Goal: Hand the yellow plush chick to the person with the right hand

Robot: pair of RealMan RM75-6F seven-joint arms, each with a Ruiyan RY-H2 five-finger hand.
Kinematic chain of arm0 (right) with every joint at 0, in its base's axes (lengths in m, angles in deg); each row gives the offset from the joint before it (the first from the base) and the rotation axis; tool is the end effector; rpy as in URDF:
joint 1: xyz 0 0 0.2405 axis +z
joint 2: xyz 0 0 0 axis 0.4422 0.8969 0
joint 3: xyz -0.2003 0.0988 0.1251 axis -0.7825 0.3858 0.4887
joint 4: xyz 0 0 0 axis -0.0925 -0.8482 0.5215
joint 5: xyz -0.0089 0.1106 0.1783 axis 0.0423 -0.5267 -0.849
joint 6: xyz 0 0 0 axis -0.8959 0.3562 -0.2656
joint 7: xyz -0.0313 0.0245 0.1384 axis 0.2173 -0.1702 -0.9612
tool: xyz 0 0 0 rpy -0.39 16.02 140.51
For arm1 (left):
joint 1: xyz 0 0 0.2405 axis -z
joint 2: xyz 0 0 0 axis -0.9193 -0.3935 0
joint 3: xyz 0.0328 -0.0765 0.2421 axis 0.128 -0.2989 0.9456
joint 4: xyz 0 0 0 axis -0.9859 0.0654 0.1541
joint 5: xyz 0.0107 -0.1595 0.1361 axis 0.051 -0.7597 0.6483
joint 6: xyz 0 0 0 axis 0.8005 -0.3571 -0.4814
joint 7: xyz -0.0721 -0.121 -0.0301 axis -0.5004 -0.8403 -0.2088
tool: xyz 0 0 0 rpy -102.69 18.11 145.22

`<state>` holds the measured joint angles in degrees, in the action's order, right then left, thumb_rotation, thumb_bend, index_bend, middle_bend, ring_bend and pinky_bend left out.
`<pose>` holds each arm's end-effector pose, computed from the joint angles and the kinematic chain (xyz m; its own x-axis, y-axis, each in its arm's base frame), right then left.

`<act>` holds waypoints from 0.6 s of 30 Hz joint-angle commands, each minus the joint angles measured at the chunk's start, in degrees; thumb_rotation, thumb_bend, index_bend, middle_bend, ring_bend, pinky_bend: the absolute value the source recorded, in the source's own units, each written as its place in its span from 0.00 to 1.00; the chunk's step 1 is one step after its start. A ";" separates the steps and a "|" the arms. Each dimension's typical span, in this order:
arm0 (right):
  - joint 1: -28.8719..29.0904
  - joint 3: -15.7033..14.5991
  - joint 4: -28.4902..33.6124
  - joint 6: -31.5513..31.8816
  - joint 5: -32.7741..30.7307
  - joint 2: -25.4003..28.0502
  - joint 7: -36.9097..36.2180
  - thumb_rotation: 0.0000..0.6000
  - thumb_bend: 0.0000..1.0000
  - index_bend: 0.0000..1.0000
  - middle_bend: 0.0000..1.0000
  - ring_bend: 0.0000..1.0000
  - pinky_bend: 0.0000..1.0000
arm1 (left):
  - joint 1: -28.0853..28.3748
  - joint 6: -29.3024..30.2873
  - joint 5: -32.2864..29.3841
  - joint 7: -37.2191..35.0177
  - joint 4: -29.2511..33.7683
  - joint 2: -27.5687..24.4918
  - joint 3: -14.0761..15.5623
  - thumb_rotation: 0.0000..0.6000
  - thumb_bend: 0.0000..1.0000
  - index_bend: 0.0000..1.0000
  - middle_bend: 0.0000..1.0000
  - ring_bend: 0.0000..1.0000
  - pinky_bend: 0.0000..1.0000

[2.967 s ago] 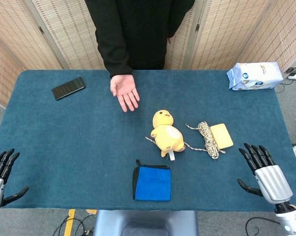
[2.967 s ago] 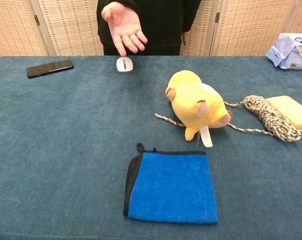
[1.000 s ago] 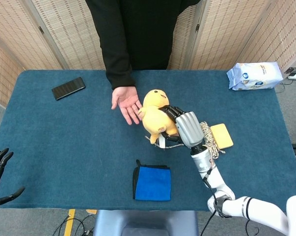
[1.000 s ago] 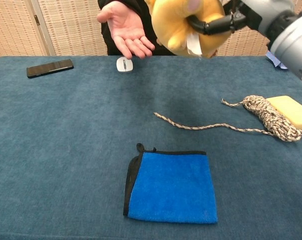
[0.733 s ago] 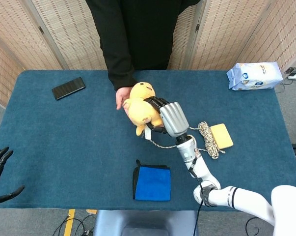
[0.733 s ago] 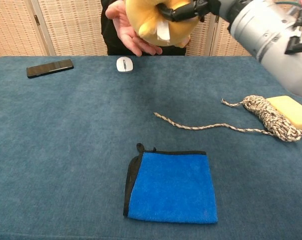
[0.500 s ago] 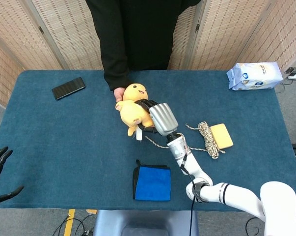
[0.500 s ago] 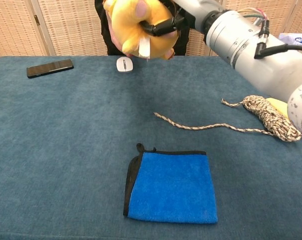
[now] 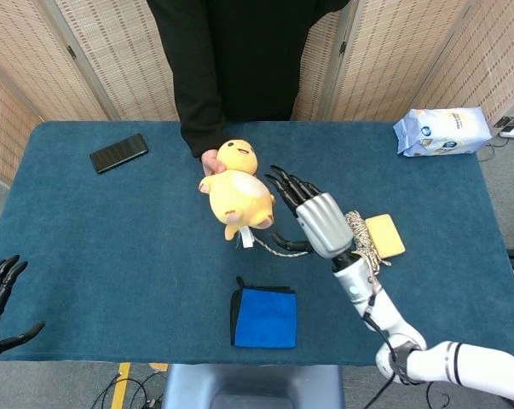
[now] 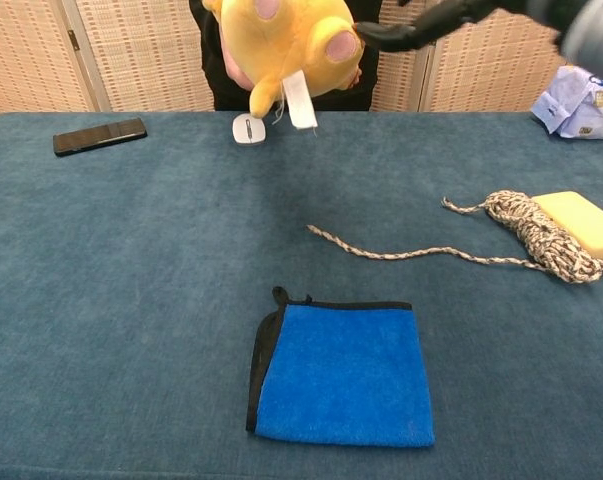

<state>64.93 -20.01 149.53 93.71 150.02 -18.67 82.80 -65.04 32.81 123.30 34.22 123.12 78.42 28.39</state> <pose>-0.0809 -0.3240 0.0766 0.1555 0.0237 0.9875 -0.8244 -0.5477 0.1430 -0.3018 0.1521 0.1901 0.3626 -0.0698 0.9293 0.9191 -0.1380 -0.3690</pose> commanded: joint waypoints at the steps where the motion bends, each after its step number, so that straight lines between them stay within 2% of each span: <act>1: -10.05 -10.23 5.29 6.68 8.34 11.22 0.11 1.00 0.25 0.00 0.01 0.13 0.29 | -0.15 0.68 0.19 0.84 0.18 0.39 -0.24 1.00 0.20 0.00 0.07 0.07 0.16; 5: -18.06 -16.99 0.81 14.17 13.32 14.36 -2.38 1.00 0.25 0.00 0.00 0.10 0.23 | -0.48 1.23 0.29 2.09 0.46 0.72 -0.25 1.00 0.20 0.00 0.08 0.07 0.16; 10: -25.88 -21.89 -7.40 21.26 15.86 13.36 -4.90 1.00 0.25 0.00 0.00 0.08 0.17 | -0.69 2.90 1.93 3.52 0.23 1.46 -0.37 1.00 0.20 0.00 0.08 0.07 0.16; 14: -29.21 -23.09 -11.01 23.43 15.40 12.61 -9.18 1.00 0.25 0.00 0.00 0.07 0.13 | -0.69 3.16 2.84 4.60 -0.06 2.07 -0.14 1.00 0.20 0.00 0.09 0.08 0.16; 18: -29.71 -23.34 -11.00 22.83 16.10 13.42 -10.39 1.00 0.26 0.00 0.00 0.06 0.09 | -0.68 3.01 3.35 5.35 0.12 2.22 0.16 1.00 0.20 0.00 0.09 0.08 0.16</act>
